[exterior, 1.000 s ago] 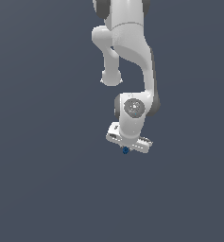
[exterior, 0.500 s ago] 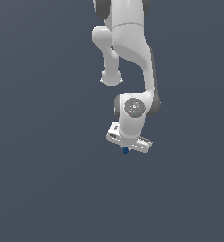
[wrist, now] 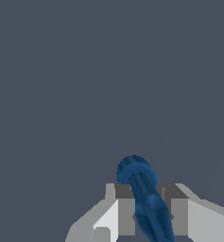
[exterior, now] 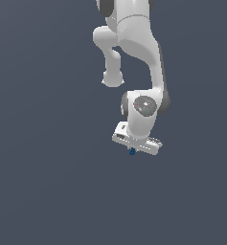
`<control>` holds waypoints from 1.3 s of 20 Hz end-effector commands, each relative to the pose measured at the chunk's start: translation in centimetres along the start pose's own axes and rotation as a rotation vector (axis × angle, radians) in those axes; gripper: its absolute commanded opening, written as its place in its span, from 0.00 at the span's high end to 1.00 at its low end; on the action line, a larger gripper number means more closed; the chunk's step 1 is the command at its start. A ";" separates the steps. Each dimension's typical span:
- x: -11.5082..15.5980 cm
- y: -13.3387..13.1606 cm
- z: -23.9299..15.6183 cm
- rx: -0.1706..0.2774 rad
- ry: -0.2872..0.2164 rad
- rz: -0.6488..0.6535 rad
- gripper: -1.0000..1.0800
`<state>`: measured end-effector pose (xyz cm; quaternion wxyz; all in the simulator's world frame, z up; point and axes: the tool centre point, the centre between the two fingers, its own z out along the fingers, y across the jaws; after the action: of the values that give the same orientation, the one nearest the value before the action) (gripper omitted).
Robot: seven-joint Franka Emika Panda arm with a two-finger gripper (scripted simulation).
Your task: Pick up the object and move it to a goal position.
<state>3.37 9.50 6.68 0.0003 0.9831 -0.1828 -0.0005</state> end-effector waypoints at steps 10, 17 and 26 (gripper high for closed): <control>0.2 -7.5 -7.6 0.000 0.001 -0.001 1.00; 0.5 -11.8 -11.8 0.000 0.001 -0.001 1.00; 0.8 -14.3 -14.2 0.001 0.001 -0.001 1.00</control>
<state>9.08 22.32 20.61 -0.0001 0.9833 -0.1822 0.0002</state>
